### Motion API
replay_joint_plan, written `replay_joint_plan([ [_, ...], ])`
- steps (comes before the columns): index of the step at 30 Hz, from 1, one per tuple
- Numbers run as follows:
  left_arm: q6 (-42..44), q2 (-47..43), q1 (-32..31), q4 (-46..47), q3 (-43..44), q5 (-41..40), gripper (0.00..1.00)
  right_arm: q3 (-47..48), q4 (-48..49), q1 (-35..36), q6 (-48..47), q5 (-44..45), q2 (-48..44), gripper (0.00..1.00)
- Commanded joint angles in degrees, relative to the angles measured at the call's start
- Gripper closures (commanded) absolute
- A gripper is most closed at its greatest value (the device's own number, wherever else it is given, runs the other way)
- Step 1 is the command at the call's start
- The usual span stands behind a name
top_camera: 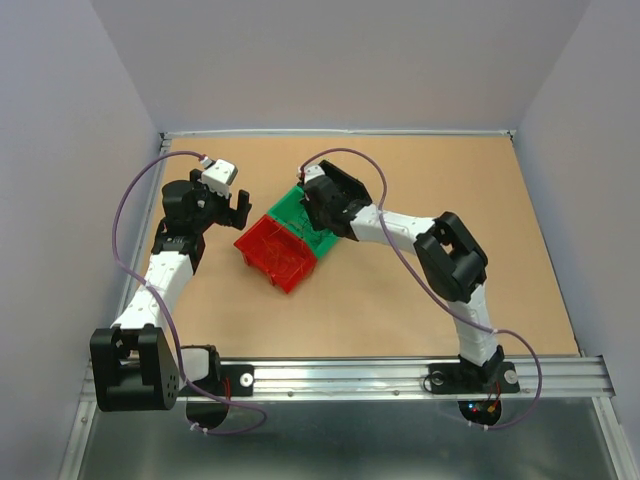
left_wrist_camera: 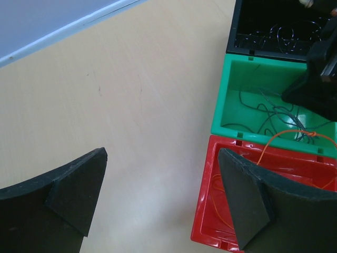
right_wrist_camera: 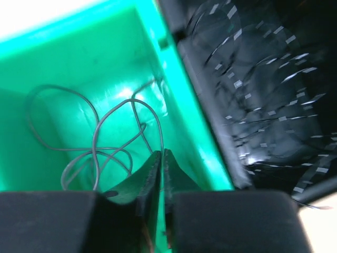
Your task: Untangle the cables
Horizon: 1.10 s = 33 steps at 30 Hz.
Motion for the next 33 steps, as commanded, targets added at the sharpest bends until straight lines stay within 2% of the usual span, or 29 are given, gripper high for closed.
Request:
replay_joint_plan([
  [1,0.6,-1.1,-0.1,1.5,1.2,-0.4,0.01,3.6,0.8,-0.3,-1.3,2.1,-6.4,0.84],
  [5,0.7,-0.8,-0.1,1.5,1.3,-0.5,0.01,3.0,0.8,-0.3,-1.1,1.8,-8.5,0.7],
  [10,0.8,-0.5,-0.1,1.5,1.3,-0.4,0.01,0.5,0.9,-0.3,-1.0,1.3,-12.9,0.58],
  [13,1.2,-0.8,-0.1,1.4,1.2,0.4,0.01,-3.5,1.8,-0.3,-0.9,-2.0,-16.1,0.47],
  [14,1.5,-0.8,-0.1,1.4,1.1,0.9,0.01,-6.9,2.4,-0.3,-1.0,-5.2,-18.7,0.4],
  [16,2.1,-0.8,-0.1,1.1,0.9,3.1,0.01,-10.8,4.5,-0.3,-1.0,-8.9,-21.6,0.34],
  [19,3.2,-0.8,-0.1,0.1,1.1,4.9,0.01,-17.9,6.8,0.1,-0.1,-15.7,-26.5,0.34],
  [22,3.5,-0.7,-0.1,0.1,1.1,5.7,0.01,-23.9,7.0,1.9,0.9,-15.4,-30.2,0.34],
  [25,3.6,-0.5,-0.1,-0.3,1.3,6.2,0.01,-30.9,11.3,4.4,2.1,-14.8,-32.8,0.3],
  [28,3.6,-0.6,-0.1,-0.5,1.3,6.7,0.01,-35.7,15.6,5.8,1.7,-15.9,-33.6,0.3],
  [30,3.5,-0.7,-0.1,-0.6,1.3,6.8,0.01,-36.7,17.5,6.5,0.5,-18.5,-32.9,0.37],
  [33,3.4,-0.8,-0.1,-0.8,1.3,7.0,0.01,-36.5,18.7,7.9,-2.8,-20.4,-30.4,0.38],
])
